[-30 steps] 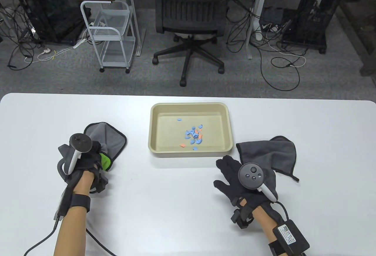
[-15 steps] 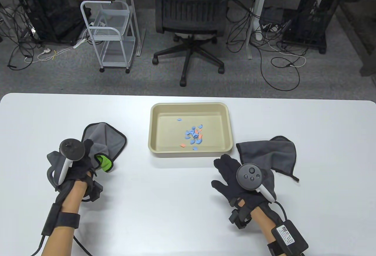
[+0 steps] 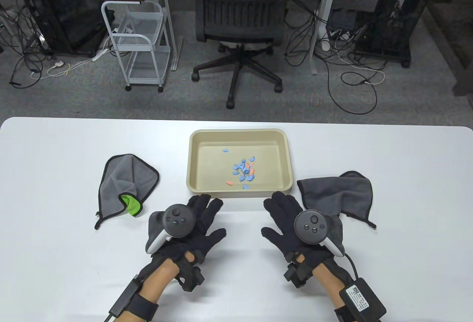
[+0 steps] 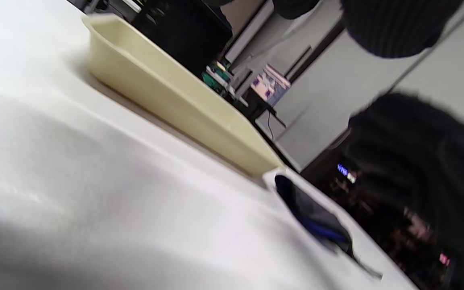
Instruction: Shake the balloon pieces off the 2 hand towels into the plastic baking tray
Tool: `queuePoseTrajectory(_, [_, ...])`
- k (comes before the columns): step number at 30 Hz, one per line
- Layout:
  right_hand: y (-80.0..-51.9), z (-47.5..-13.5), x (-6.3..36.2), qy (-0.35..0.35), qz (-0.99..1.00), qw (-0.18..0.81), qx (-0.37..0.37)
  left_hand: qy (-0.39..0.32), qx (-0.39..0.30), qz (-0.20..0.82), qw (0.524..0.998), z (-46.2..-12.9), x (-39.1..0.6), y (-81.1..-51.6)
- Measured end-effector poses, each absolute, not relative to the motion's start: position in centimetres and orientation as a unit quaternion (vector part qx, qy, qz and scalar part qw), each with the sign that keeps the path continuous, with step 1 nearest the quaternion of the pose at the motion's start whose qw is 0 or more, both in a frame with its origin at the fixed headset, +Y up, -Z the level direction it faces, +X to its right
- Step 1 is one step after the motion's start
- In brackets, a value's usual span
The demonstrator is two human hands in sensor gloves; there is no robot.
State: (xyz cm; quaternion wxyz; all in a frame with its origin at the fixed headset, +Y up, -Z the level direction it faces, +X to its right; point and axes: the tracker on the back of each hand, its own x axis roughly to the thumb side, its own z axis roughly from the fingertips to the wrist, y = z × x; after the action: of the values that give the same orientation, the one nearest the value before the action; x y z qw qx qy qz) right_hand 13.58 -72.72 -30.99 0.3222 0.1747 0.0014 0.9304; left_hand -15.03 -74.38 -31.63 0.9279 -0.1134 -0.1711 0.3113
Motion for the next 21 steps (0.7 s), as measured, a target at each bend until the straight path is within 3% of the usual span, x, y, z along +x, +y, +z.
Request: queuePoseTrajectory(21, [-73.76,-30.83,12.71,0.014,0.938,0.294,0.185,-0.178,-0.092,0.332,0.922,-31.32,-14.46,-75.46])
